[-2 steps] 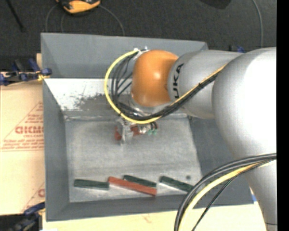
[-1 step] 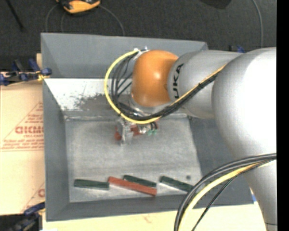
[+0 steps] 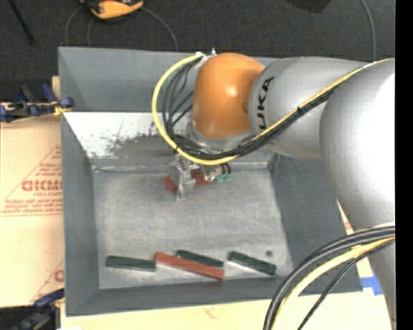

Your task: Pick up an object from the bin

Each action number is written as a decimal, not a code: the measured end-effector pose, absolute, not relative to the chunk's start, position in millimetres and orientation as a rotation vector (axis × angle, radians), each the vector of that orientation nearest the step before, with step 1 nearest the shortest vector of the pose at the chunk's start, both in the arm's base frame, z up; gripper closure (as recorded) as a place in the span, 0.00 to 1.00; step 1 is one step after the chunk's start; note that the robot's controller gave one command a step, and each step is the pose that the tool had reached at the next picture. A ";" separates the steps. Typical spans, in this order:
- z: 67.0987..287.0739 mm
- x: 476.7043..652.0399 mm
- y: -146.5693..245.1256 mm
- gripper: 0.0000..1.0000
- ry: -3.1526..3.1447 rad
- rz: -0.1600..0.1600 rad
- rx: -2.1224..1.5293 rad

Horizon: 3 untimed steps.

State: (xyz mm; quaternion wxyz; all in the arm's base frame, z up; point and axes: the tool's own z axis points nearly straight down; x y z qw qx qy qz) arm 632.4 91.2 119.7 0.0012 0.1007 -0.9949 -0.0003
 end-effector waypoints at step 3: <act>213.3 614.7 87.6 1.00 -3.127 0.000 0.273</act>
Offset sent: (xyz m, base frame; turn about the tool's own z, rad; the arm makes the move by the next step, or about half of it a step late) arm -0.0377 0.0132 0.0488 0.0450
